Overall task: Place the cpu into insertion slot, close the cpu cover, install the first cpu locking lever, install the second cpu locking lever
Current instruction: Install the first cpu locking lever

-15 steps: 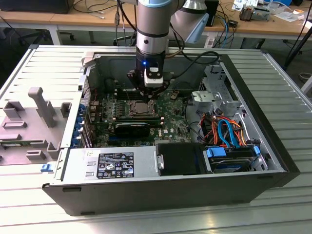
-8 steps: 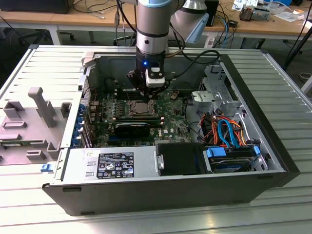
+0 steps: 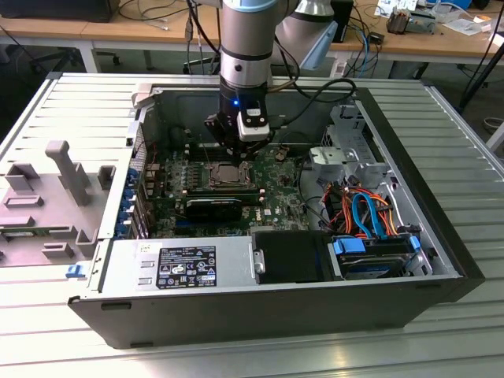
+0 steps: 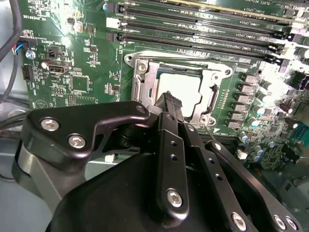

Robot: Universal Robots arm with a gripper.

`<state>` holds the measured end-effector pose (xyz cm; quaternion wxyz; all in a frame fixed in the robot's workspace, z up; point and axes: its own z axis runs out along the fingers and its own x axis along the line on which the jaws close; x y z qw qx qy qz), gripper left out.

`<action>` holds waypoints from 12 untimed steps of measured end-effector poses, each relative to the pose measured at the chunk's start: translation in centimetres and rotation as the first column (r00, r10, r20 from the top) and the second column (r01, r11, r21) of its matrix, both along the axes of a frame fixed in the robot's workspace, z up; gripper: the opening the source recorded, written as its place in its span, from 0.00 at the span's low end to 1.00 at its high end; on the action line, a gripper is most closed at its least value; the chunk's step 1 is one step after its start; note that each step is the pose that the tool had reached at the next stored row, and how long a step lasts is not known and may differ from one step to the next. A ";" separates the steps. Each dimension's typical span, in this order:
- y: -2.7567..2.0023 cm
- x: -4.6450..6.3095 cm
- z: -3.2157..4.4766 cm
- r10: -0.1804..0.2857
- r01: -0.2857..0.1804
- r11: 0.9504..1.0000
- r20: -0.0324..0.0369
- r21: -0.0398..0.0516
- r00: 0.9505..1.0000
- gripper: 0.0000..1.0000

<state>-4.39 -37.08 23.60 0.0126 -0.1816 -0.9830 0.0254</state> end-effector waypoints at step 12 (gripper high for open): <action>0.00 0.0 0.00 0.081 -0.081 0.997 0.000 0.005 0.997 0.11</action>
